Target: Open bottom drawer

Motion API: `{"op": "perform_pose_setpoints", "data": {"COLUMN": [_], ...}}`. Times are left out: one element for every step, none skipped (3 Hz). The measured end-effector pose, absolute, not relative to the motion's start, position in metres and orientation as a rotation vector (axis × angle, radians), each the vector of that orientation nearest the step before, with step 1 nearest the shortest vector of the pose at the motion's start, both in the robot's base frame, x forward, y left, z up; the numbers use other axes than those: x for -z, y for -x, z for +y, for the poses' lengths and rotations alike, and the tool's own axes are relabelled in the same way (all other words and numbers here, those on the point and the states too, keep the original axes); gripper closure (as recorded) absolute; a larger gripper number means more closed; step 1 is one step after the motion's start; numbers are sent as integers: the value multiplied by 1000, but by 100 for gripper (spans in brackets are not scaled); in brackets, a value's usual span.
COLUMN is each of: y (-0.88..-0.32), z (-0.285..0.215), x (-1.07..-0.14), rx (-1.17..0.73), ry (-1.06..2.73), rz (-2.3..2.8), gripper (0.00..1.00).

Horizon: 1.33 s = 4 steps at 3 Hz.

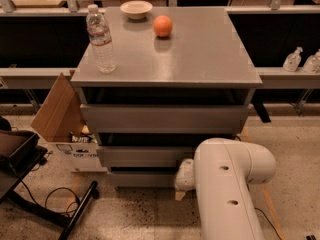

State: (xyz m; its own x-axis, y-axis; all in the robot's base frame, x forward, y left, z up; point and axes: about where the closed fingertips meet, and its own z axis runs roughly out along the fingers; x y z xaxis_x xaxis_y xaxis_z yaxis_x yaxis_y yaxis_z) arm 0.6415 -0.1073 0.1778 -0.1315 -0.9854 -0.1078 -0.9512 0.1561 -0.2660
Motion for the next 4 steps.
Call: {"op": "perform_pose_setpoints", "data": {"y": [-645,-639,-639,-639], "z": [-100,-99,-99,-99], "x": [-174,-177,-180,-186], "rx": [201,208,208,208], "ry": [1887,1890,1890,1890], "rz": [2171,2177,2177,2177], "gripper": [49,72,95,100]}}
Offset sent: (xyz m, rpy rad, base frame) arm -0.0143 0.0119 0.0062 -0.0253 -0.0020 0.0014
